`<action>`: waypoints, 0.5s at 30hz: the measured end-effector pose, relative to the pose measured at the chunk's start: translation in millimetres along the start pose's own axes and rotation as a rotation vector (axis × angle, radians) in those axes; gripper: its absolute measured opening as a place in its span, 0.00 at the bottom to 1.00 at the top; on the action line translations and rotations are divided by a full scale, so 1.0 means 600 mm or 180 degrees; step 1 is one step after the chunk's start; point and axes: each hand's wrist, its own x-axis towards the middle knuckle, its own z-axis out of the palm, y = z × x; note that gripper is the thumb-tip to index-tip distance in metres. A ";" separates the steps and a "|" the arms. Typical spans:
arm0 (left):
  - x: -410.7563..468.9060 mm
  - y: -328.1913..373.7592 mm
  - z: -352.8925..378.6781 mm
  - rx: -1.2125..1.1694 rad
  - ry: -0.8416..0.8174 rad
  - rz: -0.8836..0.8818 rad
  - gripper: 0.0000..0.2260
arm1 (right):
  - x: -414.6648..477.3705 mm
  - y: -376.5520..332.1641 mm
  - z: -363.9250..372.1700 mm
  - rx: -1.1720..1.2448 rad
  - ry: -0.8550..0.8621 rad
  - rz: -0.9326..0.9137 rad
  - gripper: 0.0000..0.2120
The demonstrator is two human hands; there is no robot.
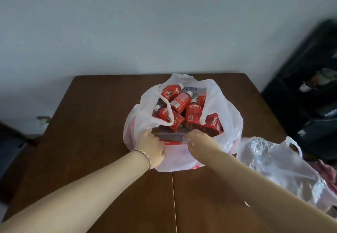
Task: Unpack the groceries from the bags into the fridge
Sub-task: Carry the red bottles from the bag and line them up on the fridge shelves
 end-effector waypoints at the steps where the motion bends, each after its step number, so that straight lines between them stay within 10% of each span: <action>1: -0.005 -0.002 0.012 0.0025 -0.0058 0.0067 0.16 | 0.015 0.007 0.015 -0.0136 -0.0242 0.0070 0.15; 10: -0.041 -0.026 0.052 -0.0387 0.0651 0.0384 0.06 | 0.089 0.021 0.074 -0.0920 -0.1085 -0.0057 0.36; 15: -0.031 -0.022 0.036 -0.0374 0.0510 0.0107 0.16 | 0.094 0.034 0.102 0.0149 -0.1147 0.0540 0.38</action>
